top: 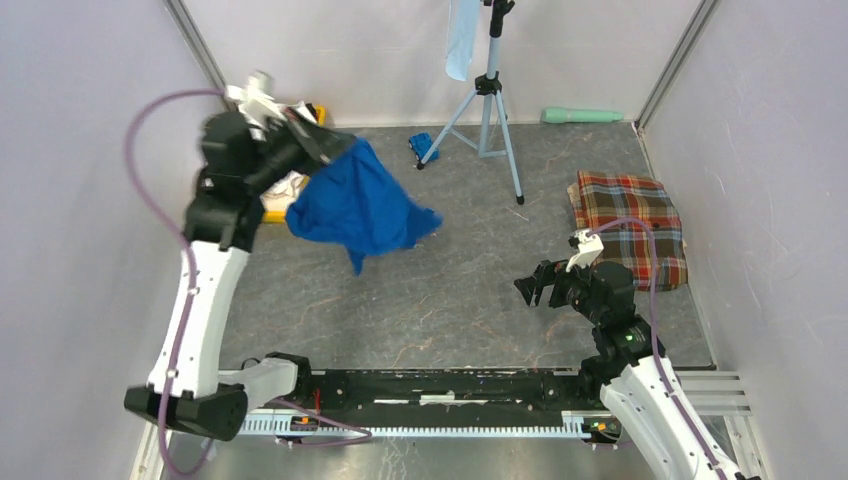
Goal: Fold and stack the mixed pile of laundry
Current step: Place the T-shirt at the center of the board.
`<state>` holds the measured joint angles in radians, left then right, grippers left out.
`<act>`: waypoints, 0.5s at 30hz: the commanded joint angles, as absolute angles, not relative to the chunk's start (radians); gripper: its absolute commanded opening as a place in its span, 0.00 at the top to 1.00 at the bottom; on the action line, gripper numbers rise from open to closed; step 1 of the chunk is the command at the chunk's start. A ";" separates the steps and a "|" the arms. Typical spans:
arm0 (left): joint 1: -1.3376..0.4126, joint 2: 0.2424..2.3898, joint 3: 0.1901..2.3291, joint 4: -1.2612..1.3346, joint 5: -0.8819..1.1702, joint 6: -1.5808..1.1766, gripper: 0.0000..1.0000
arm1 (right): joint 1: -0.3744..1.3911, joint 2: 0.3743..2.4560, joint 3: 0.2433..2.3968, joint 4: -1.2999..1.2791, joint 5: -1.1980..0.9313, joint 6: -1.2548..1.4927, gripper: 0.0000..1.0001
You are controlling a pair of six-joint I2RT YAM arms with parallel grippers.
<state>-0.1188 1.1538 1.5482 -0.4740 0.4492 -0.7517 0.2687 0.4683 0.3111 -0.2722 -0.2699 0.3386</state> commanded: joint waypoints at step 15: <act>-0.468 1.194 1.339 -0.667 0.140 -0.598 0.88 | 0.275 0.472 0.291 -0.172 -0.305 0.408 0.05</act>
<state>-0.4877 1.2961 1.1973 -0.5999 0.2543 -0.7074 0.2687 0.4694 0.3096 -0.2447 -0.2745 0.3603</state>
